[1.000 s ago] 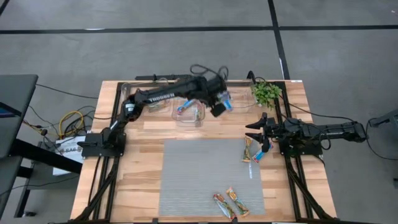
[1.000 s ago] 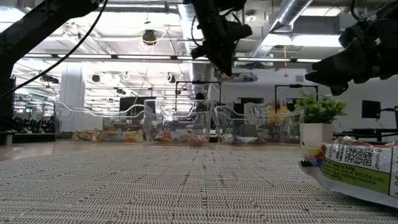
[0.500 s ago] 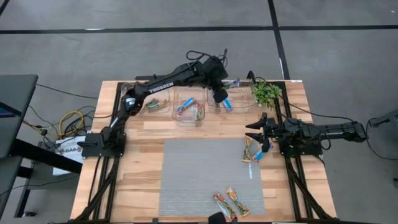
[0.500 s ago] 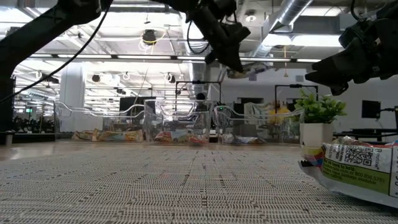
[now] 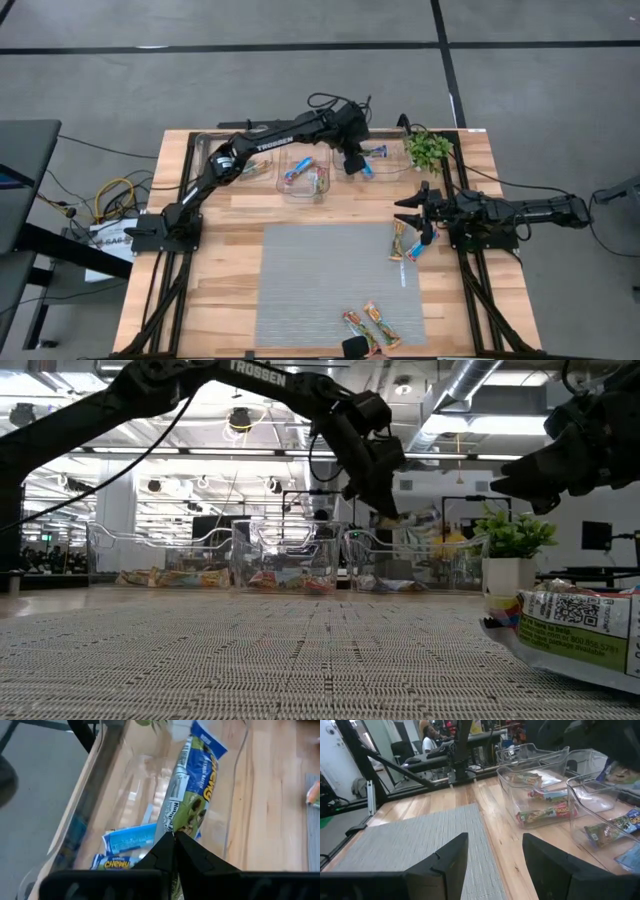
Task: Pick and place Granola Bars by type
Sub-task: Put the blue granola bar into the right transparent bin, then put the yellow granola bar into the left transparent bin
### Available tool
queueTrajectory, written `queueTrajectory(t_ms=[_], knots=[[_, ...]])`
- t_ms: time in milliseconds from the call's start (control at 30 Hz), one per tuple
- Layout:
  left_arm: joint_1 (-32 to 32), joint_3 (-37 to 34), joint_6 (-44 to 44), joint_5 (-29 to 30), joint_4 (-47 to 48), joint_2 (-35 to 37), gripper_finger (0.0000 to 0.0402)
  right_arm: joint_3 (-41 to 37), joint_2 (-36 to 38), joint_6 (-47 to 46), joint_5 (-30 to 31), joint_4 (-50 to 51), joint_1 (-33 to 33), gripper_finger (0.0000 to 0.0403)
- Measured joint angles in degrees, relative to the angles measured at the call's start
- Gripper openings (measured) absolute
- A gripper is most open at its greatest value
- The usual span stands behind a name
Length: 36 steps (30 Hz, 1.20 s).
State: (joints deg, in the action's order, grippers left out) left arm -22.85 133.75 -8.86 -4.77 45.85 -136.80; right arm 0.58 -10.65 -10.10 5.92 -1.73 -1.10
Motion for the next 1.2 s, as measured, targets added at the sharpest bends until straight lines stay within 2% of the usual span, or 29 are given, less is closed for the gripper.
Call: queueTrajectory(t_ms=[167,467,600,767,1000,1200], knots=[[-0.03,-0.03,0.25,0.19,0.02,-0.35,0.0019,0.0,-0.2,0.01,0.04,-0.01,0.02,0.0182],[-0.18,0.0,1.01,1.0,0.14,-0.32,0.0116,0.0,-0.22,0.01,0.04,-0.01,0.02,0.0182],[-0.01,0.0,1.01,0.73,1.03,0.1,0.0141,0.0,-0.22,0.01,0.05,-0.01,0.02,0.0182],[1.55,1.12,2.98,-0.36,5.59,2.71,0.0147,0.0,-0.22,0.01,0.05,0.0,0.02,0.018],[8.44,1.05,8.34,6.17,15.98,7.32,0.0138,0.0,-0.21,0.01,0.05,-0.01,0.02,0.0183],[14.97,1.02,9.94,6.56,17.72,9.05,0.0138,0.0,-0.2,0.01,0.04,-0.01,0.02,0.018]])
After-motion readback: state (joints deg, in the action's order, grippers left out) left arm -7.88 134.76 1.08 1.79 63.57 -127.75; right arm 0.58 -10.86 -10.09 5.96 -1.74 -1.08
